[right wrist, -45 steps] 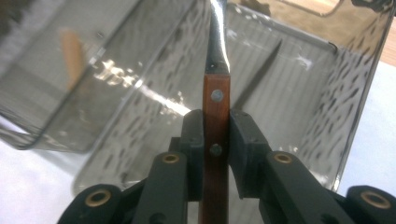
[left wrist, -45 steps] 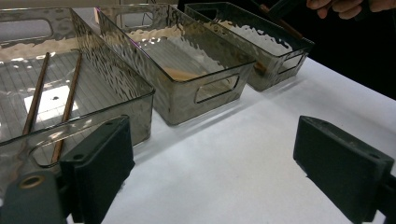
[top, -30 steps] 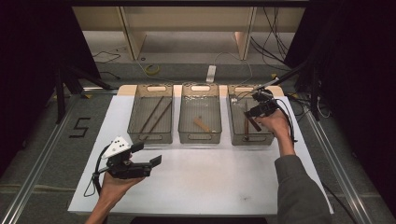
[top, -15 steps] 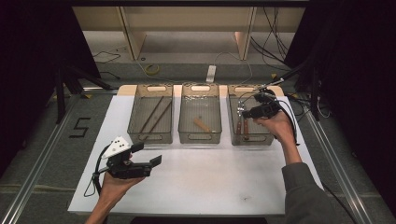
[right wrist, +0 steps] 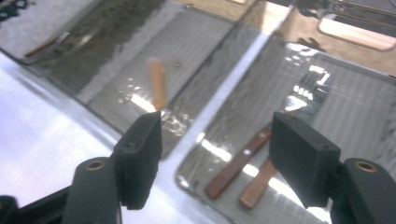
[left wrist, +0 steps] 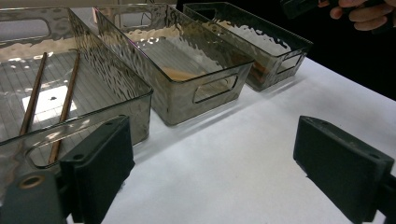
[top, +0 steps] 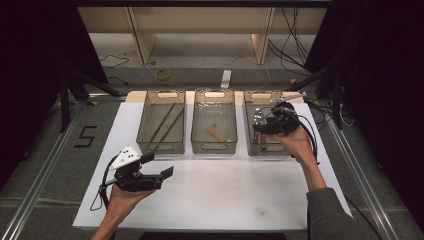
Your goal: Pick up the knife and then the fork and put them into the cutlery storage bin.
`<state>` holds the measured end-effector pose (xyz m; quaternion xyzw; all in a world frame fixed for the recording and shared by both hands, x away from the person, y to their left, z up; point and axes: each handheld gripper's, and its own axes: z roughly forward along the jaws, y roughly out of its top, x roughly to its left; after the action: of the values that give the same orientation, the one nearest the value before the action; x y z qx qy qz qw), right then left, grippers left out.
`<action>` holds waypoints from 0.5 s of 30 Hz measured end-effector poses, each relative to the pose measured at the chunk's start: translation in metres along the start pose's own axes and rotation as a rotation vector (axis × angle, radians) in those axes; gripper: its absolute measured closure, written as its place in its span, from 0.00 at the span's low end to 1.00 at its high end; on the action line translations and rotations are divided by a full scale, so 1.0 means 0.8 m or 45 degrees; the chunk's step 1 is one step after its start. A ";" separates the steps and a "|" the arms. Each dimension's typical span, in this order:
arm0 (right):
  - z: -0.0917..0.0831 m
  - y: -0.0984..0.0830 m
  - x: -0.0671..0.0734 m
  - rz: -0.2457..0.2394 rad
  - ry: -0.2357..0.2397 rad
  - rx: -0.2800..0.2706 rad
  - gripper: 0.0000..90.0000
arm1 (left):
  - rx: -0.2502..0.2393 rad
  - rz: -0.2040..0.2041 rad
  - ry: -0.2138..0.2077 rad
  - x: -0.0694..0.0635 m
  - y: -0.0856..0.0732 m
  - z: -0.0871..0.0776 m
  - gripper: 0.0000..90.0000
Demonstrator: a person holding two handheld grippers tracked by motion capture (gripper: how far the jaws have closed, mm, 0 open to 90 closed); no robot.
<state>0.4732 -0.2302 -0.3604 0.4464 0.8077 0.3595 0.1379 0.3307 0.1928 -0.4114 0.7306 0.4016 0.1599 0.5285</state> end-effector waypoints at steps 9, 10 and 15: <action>-0.012 -0.017 0.026 -0.053 0.028 -0.074 0.36 | 0.002 -0.003 -0.001 -0.001 0.000 0.001 0.13; -0.014 -0.018 0.029 -0.054 0.034 -0.078 0.35 | 0.003 -0.002 -0.001 -0.001 0.000 0.001 0.13; -0.020 -0.027 0.044 -0.079 0.063 -0.112 0.34 | 0.002 -0.004 -0.001 -0.001 0.000 0.001 0.13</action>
<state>0.4316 -0.2161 -0.3612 0.4058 0.8077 0.4012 0.1483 0.3306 0.1921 -0.4117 0.7305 0.4028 0.1585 0.5281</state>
